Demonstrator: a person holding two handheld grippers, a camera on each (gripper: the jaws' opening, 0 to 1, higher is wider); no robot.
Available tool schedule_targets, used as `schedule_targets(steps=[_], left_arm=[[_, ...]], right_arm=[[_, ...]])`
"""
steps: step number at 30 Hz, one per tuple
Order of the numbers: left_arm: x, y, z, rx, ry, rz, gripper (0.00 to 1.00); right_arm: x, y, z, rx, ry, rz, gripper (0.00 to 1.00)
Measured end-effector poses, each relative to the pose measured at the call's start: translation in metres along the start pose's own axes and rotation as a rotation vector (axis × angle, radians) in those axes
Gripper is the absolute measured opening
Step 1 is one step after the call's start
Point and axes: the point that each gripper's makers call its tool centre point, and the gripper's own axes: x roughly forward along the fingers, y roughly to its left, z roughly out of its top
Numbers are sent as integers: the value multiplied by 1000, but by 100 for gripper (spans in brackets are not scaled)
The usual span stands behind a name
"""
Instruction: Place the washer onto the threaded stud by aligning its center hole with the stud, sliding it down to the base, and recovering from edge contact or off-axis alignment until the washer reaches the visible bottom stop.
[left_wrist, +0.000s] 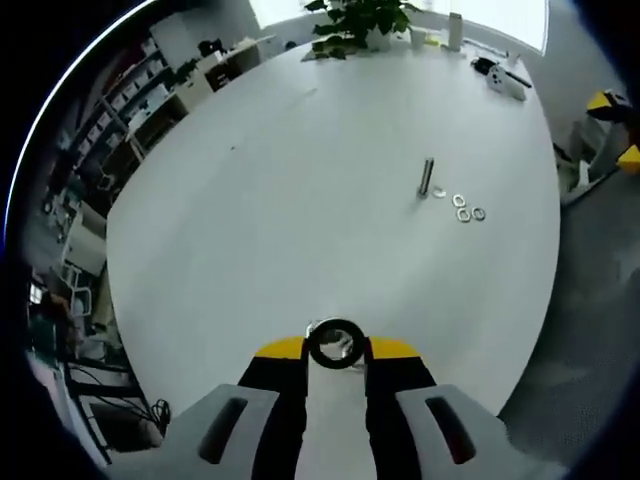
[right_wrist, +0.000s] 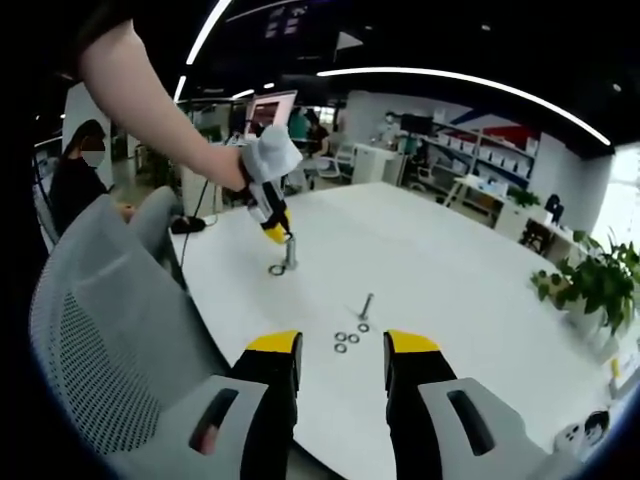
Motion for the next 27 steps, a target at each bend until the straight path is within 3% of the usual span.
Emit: schedule_targets(steps=[8, 21, 27], left_arm=[[7, 4, 3, 59, 45, -8, 19], [18, 9, -4, 61, 88, -28, 19], [23, 1, -4, 79, 112, -47, 19]], right_arm=[[0, -1, 0, 0, 2, -2, 35], [0, -2, -1, 2, 3, -7, 35], [0, -2, -1, 3, 7, -8, 35]])
